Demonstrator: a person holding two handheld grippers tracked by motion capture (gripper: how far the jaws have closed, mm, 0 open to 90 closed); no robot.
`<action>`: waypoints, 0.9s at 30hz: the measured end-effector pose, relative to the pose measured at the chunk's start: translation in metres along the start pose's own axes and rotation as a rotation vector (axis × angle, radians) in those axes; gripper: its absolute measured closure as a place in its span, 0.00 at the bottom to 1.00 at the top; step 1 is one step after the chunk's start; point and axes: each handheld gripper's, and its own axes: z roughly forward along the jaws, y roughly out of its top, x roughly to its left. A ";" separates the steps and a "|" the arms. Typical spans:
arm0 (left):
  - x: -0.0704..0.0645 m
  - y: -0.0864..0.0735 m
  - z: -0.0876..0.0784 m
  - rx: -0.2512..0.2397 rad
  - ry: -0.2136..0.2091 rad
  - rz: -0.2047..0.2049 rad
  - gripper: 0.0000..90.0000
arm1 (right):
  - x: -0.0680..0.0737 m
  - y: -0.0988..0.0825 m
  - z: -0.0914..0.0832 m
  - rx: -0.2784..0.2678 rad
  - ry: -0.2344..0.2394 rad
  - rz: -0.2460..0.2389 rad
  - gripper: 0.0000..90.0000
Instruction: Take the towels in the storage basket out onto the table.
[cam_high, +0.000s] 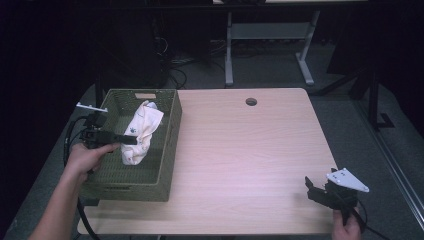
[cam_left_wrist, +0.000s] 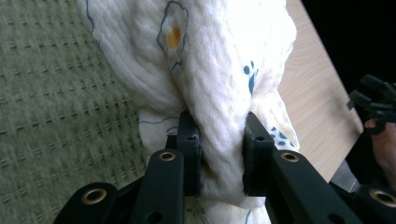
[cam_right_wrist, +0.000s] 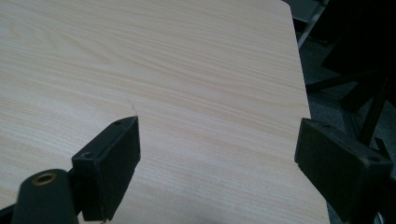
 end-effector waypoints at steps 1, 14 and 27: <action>-0.001 0.001 -0.001 -0.002 -0.008 0.003 0.81 | 0.000 0.000 0.000 0.001 0.000 0.000 0.15; -0.016 0.009 -0.004 -0.042 -0.079 0.017 0.81 | 0.000 0.000 0.000 -0.001 0.000 0.001 0.15; -0.039 0.021 0.001 -0.055 -0.126 0.052 0.81 | 0.000 0.000 -0.001 -0.004 -0.001 0.001 0.15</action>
